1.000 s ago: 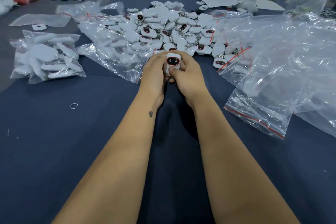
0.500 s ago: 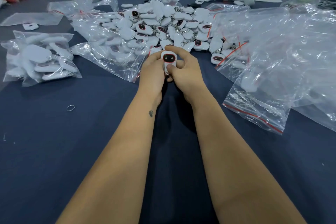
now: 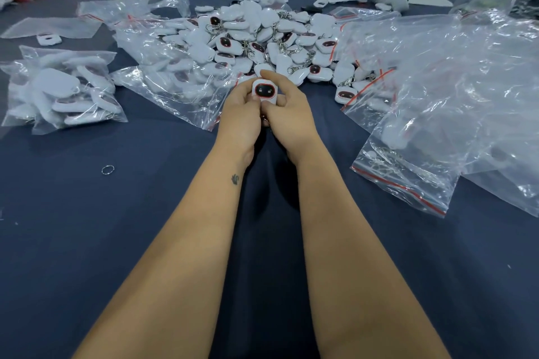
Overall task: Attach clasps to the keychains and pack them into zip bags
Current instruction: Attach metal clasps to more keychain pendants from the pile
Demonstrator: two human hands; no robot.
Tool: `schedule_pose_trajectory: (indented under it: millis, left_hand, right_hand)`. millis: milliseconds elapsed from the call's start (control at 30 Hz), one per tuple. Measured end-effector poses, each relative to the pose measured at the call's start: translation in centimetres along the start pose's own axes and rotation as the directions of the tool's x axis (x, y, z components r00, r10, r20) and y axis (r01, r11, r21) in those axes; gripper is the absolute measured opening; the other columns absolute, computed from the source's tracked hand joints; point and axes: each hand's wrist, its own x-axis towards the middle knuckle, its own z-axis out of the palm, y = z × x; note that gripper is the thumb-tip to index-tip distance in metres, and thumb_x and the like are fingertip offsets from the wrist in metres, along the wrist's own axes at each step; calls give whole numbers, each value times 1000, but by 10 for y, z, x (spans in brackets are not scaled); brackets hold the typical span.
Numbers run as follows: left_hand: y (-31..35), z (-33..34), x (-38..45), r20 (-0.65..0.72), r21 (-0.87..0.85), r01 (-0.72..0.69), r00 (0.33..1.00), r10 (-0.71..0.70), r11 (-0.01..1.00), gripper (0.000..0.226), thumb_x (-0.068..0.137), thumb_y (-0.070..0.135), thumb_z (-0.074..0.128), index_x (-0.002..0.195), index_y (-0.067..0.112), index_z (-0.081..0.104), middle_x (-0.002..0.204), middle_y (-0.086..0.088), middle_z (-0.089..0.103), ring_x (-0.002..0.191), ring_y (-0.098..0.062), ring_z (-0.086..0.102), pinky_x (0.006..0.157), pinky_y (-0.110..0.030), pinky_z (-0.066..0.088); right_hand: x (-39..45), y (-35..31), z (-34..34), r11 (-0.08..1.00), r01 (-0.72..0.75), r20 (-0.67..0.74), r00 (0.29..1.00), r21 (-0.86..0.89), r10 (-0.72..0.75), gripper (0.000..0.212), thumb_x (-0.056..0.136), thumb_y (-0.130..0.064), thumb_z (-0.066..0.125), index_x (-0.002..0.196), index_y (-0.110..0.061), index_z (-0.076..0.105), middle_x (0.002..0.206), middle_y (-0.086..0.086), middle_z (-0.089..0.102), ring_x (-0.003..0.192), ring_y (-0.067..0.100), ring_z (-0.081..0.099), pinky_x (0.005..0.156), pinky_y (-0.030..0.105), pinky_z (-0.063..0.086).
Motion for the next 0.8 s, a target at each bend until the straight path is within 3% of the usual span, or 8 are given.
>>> schedule_pose_trajectory:
  millis: [133, 233, 333, 467, 567, 800]
  left_hand:
    - [0, 0, -1, 0, -24, 2, 1000, -2, 1000, 32, 102, 3, 41, 125, 10, 61, 114, -12, 69, 93, -17, 66, 74, -23, 54]
    - [1, -1, -2, 16, -43, 3, 1000, -2, 999, 35, 101, 0, 38, 125, 10, 62, 116, -12, 69, 91, -15, 66, 71, -22, 52]
    - [3, 0, -4, 4, -47, 13, 1000, -13, 999, 37, 96, -4, 39, 121, 7, 64, 114, -15, 69, 91, -16, 64, 68, -21, 51]
    - [9, 0, -6, -6, -124, 37, 999, -38, 992, 31, 92, -3, 43, 109, 7, 67, 85, -5, 70, 75, -13, 63, 55, -20, 48]
    - [10, 1, -8, -15, -108, 36, 999, -38, 993, 25, 91, -2, 48, 101, 12, 66, 93, -9, 68, 81, -17, 61, 60, -20, 50]
    - [10, 0, -8, -14, -84, 30, 999, -32, 996, 23, 92, 0, 47, 100, 14, 64, 97, -13, 66, 81, -18, 59, 58, -21, 48]
  right_hand:
    - [1, -5, -4, 982, -92, 18, 996, 168, 90, 44, 87, 6, 48, 115, -23, 64, 113, 10, 69, 91, 18, 65, 70, 24, 54]
    - [1, -6, -2, 970, -123, -21, 991, 210, 130, 34, 91, -1, 51, 118, -18, 65, 125, 9, 65, 103, 21, 65, 75, 28, 55]
    - [1, -4, -2, 987, -90, -43, 994, 135, 96, 24, 94, -5, 51, 100, -19, 70, 106, 6, 71, 90, 16, 65, 71, 30, 57]
    - [1, -3, -2, 993, -70, -31, 997, 97, 74, 30, 94, -4, 50, 89, -27, 68, 94, 7, 69, 84, 16, 65, 67, 31, 56]
    - [2, -3, -2, 994, -75, -36, 996, 75, 78, 27, 93, -2, 48, 94, -21, 66, 101, 15, 68, 84, 19, 64, 69, 35, 56]
    - [0, -4, -3, 996, -66, -26, 997, 60, 68, 24, 91, 1, 47, 97, -17, 62, 86, 12, 66, 76, 20, 62, 63, 32, 52]
